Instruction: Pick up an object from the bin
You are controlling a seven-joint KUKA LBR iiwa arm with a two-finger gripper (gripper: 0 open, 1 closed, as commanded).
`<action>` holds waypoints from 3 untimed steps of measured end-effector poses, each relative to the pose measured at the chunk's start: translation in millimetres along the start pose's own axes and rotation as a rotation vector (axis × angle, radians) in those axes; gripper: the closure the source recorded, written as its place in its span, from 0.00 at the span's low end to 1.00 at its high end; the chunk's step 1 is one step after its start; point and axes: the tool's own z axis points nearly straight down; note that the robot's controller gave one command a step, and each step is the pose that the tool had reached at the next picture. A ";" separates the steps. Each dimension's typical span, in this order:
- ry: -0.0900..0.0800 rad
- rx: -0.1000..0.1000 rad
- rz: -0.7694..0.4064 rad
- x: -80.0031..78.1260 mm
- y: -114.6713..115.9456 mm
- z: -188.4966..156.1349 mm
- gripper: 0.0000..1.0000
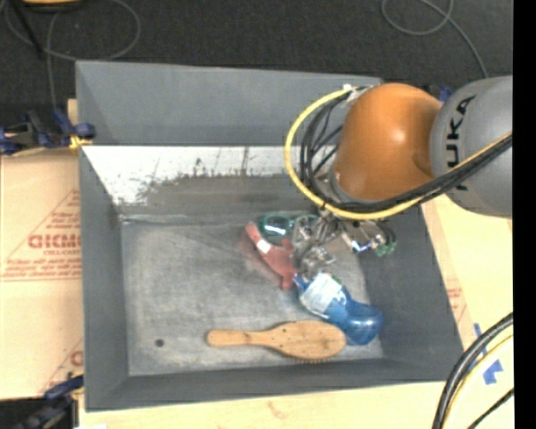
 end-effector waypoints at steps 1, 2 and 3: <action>-0.009 0.003 0.008 13.7 6.0 -25.6 1.00; -0.005 0.001 -0.147 -18.0 -1.3 44.1 0.00; -0.006 0.001 -0.146 -18.6 -1.5 43.4 0.00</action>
Offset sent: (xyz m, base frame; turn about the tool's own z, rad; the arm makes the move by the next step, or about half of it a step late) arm 0.0163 0.0072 -0.0440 -0.1506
